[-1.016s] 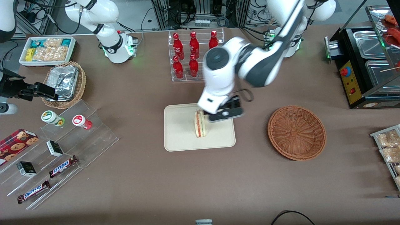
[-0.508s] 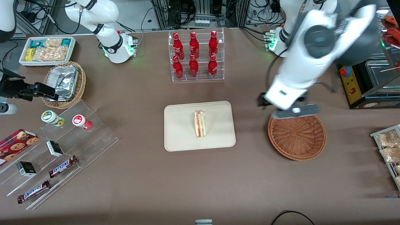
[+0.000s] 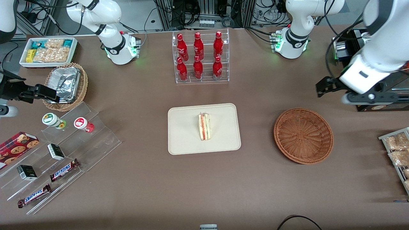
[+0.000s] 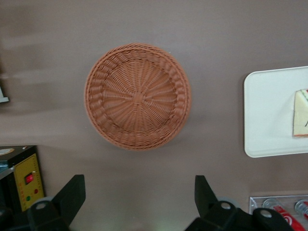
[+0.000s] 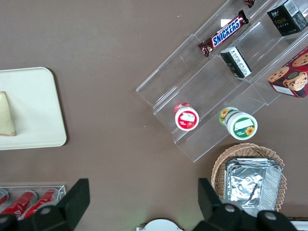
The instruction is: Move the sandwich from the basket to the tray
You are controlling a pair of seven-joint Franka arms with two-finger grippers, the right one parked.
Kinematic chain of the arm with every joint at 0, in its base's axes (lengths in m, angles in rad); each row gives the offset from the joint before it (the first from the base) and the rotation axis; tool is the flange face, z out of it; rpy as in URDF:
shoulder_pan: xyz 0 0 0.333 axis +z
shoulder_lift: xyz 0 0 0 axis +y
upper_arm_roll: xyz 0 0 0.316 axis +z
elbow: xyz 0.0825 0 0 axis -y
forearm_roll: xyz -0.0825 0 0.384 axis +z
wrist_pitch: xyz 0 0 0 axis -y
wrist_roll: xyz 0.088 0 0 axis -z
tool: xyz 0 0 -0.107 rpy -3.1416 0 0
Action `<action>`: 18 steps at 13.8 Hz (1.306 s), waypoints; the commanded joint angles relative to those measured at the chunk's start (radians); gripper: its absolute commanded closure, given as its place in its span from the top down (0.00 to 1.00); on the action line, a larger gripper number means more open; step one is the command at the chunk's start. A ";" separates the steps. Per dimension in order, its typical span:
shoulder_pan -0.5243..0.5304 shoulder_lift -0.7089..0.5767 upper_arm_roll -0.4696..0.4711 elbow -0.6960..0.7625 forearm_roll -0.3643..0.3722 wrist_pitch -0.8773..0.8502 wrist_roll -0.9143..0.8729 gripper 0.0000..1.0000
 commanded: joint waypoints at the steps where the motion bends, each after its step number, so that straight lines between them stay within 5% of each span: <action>1: 0.038 -0.051 -0.013 -0.037 -0.015 -0.017 0.045 1.00; 18: 0.061 0.025 0.018 0.093 -0.012 -0.031 0.075 1.00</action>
